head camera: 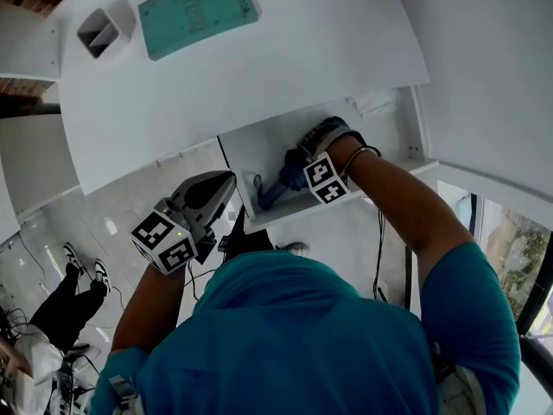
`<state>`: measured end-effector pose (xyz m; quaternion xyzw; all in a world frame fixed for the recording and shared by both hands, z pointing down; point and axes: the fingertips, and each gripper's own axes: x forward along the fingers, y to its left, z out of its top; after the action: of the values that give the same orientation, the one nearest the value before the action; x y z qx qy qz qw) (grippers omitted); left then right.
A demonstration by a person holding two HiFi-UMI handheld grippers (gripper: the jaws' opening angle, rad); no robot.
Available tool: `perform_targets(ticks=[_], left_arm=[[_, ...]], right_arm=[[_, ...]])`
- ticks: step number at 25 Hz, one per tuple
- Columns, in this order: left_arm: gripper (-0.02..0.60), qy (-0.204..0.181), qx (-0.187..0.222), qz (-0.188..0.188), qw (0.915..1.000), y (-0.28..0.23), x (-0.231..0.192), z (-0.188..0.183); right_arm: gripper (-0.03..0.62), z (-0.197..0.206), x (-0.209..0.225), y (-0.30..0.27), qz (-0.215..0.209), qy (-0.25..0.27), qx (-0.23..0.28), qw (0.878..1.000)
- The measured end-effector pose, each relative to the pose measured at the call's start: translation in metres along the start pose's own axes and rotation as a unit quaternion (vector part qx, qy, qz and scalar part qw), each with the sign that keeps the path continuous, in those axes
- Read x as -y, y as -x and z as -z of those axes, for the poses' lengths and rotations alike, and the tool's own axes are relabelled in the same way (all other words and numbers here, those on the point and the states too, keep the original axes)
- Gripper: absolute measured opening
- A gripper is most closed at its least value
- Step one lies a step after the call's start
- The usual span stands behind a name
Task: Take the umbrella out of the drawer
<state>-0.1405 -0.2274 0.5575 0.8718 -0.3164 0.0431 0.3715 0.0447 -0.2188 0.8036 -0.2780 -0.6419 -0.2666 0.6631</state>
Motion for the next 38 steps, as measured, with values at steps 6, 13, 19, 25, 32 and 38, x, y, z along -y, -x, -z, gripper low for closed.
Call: perform_targets(ticks=[6, 13, 19, 25, 32, 38], left_arm=[[0.015, 0.008, -0.003, -0.005, 1.0000, 0.001, -0.008, 0.003], [0.015, -0.002, -0.009, 0.002, 1.0000, -0.006, -0.001, 0.000], [0.015, -0.015, -0.016, 0.020, 0.9996, -0.019, 0.015, -0.010], [0.015, -0.041, -0.014, 0.046, 0.9980, -0.035, 0.042, -0.032], [0.015, -0.088, -0.022, 0.112, 0.9895, -0.065, 0.098, -0.065], [0.015, -0.133, -0.036, 0.186, 0.9729, -0.102, 0.164, -0.086]], right_arm=[[0.307, 0.001, -0.007, -0.013, -0.016, 0.004, -0.003, 1.000], [0.276, -0.001, -0.006, -0.006, -0.007, -0.026, 0.009, 1.000], [0.268, 0.003, 0.002, 0.018, 0.034, -0.079, 0.023, 0.996], [0.268, 0.027, 0.009, 0.076, 0.107, -0.150, 0.036, 0.982], [0.268, 0.065, -0.031, 0.153, 0.170, -0.270, 0.032, 0.947], [0.268, 0.098, -0.112, 0.219, 0.216, -0.425, 0.024, 0.879]])
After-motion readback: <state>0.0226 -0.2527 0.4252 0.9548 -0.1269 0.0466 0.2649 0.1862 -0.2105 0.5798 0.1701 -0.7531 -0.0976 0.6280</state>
